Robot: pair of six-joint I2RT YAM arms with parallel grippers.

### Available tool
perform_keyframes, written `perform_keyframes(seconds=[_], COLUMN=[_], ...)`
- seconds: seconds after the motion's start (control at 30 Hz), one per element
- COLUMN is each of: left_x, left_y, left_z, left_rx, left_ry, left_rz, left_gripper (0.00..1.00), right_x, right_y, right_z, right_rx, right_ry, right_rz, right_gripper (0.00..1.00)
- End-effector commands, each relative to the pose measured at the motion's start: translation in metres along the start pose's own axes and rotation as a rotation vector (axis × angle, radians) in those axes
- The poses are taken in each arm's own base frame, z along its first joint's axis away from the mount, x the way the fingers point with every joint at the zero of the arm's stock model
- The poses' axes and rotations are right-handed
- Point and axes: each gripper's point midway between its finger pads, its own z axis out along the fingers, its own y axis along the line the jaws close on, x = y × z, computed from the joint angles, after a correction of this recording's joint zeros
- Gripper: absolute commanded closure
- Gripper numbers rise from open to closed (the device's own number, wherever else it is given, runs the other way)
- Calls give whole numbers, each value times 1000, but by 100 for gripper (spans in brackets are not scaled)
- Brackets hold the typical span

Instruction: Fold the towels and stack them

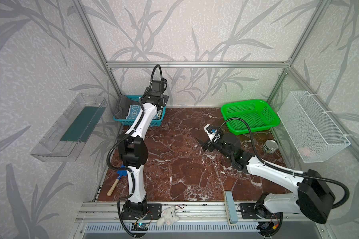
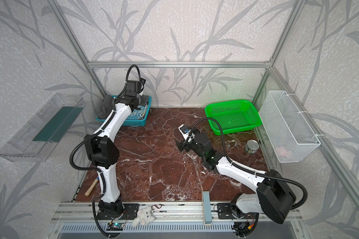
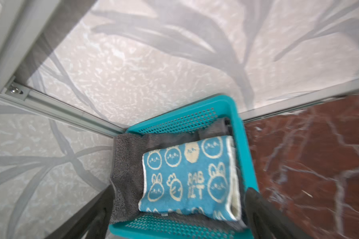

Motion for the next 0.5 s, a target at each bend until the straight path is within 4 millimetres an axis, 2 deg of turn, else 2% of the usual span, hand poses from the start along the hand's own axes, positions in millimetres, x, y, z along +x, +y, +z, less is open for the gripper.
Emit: perform_keyframes(seconds=[0.0,0.1,0.2,0.33,0.47], left_x=[-8,0,20,55,89], left_y=[25,33,37,21,-10], left_z=[-44,-84,-117,-148,-169], left_rx=[-44,-34,-9,92,237], left_ry=[-81,-153,-202,-249,-285], left_rz=[-101,-183,-259,-319,-366], left_gripper=[1,1,1,1,1], right_x=[5,4,-2,-13,-19], right_y=[-39,-67,-90,-105,-110], right_z=[-24,-46,-66,-87,-96], right_rx=[90,150,197,236,245], right_ry=[38,37,17,-23,-41], right_rz=[59,81,102,104,126], right_gripper=[1,1,1,1,1])
